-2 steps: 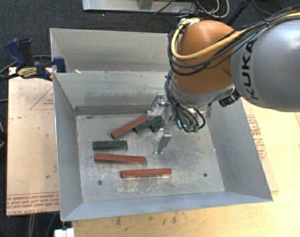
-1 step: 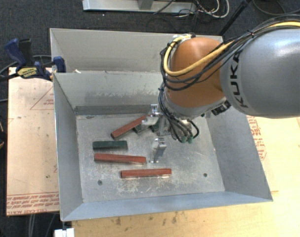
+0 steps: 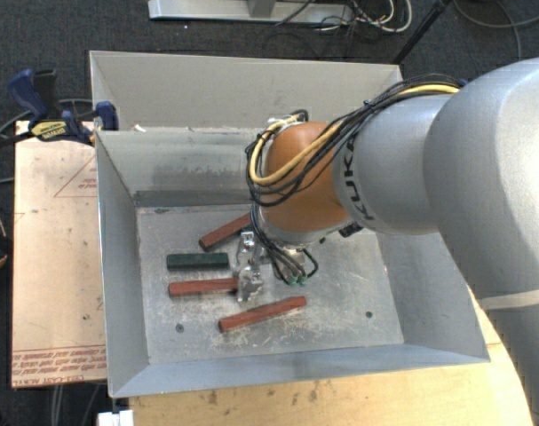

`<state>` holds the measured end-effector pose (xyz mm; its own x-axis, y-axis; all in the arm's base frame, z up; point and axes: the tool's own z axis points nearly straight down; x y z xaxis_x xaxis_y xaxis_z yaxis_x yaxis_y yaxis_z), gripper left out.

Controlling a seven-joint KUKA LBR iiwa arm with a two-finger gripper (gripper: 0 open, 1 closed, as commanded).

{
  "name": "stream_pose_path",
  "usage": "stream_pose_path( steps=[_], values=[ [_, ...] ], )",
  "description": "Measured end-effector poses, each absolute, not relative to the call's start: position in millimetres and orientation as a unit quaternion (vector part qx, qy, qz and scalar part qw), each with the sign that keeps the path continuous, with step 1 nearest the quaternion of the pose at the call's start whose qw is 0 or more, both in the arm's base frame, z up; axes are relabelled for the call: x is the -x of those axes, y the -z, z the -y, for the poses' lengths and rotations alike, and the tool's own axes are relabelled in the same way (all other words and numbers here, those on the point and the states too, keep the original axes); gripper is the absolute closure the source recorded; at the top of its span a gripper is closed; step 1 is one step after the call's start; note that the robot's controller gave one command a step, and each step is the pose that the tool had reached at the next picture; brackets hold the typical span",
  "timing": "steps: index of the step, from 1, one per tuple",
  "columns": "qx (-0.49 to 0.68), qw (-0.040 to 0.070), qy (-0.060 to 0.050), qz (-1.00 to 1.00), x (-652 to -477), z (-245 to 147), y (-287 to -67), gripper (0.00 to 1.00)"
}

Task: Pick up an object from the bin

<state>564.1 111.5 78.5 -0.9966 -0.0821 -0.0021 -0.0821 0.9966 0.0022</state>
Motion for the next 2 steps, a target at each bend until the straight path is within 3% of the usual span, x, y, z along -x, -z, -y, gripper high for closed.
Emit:
stream_pose_path(
  steps=[1, 2],
  values=[
    [0.041, 0.001, -0.001, -0.999, -564.1, -111.4, -78.5, 1.0],
    [0.045, 0.004, -0.001, -0.999, -561.6, -103.2, -248.9, 1.0]
  ],
)
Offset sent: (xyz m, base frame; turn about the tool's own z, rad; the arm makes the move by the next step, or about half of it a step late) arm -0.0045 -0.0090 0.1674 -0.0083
